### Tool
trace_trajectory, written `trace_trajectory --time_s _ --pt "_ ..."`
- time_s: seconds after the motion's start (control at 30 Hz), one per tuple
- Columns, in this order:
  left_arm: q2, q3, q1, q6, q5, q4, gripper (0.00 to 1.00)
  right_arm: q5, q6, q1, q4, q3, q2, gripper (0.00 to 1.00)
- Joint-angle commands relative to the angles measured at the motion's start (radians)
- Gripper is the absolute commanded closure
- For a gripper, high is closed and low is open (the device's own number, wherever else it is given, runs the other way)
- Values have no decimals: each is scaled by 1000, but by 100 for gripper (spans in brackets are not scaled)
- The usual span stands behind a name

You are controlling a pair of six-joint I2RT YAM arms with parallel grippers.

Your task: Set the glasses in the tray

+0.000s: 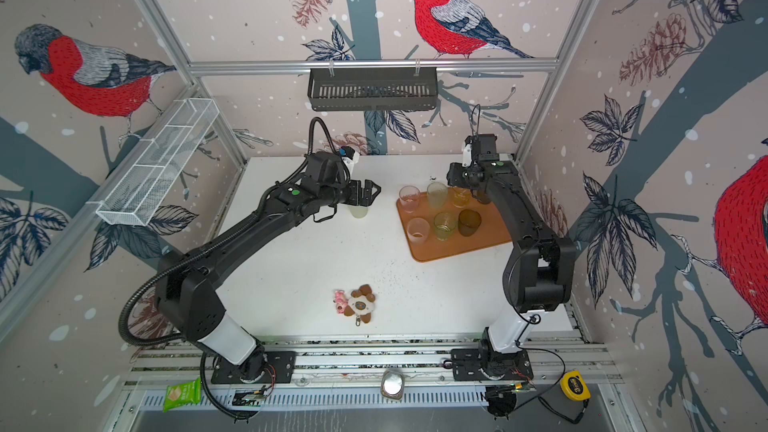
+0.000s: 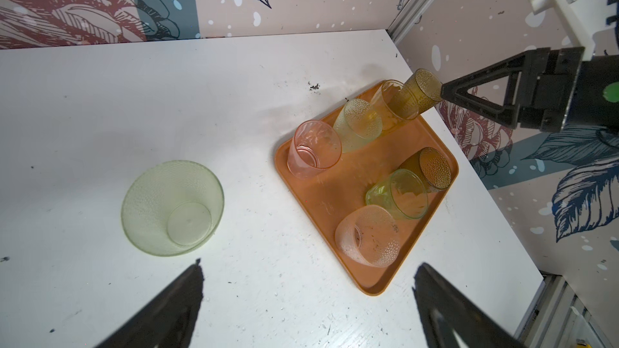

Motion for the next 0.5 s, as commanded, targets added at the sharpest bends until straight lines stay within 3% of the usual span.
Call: trace_trajectory --time_s 0.0,0.47 --pt "-16 -16 25 -18 3 17 2 15 21 25 8 21 -3 35" --pt "-33 -38 138 -49 -8 -38 2 46 34 143 -22 129 56 24"
